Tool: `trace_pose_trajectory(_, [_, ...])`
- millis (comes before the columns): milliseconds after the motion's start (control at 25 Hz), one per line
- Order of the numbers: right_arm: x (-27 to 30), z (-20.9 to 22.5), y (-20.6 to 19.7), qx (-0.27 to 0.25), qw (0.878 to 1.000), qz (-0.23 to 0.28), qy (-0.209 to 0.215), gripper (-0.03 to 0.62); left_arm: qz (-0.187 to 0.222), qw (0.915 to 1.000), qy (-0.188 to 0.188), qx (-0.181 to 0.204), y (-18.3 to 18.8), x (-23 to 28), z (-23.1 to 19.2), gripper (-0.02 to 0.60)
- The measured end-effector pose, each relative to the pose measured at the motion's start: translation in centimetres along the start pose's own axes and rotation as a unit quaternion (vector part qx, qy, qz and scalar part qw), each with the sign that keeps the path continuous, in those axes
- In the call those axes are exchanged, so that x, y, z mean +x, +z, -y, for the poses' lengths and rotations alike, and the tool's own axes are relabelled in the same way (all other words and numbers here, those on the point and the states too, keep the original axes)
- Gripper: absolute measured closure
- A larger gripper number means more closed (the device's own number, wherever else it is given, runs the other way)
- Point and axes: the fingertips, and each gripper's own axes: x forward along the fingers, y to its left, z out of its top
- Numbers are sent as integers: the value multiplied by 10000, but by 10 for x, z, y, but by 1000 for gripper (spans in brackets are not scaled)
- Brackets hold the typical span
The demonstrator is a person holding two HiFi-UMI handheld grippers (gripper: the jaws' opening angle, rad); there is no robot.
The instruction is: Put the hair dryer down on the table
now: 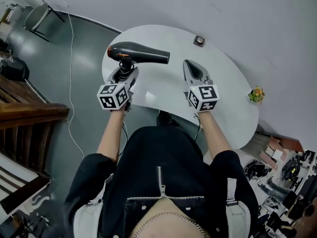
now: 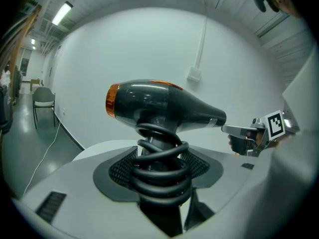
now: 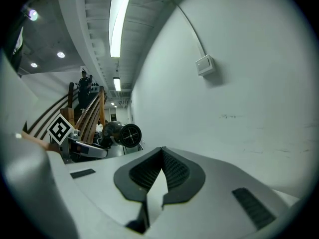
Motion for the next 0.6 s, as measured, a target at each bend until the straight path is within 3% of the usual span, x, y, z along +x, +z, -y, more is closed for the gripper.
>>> trace_pose_trajectory(200, [22,21,1,63,9999,-70,59,588,-196,9998,69,-26,-8,27,-6,305])
trace_pose_trajectory(600, [36,54,-17,182,9995,-272,51,589,-871,9958,250,-108,-63,69,-18,305])
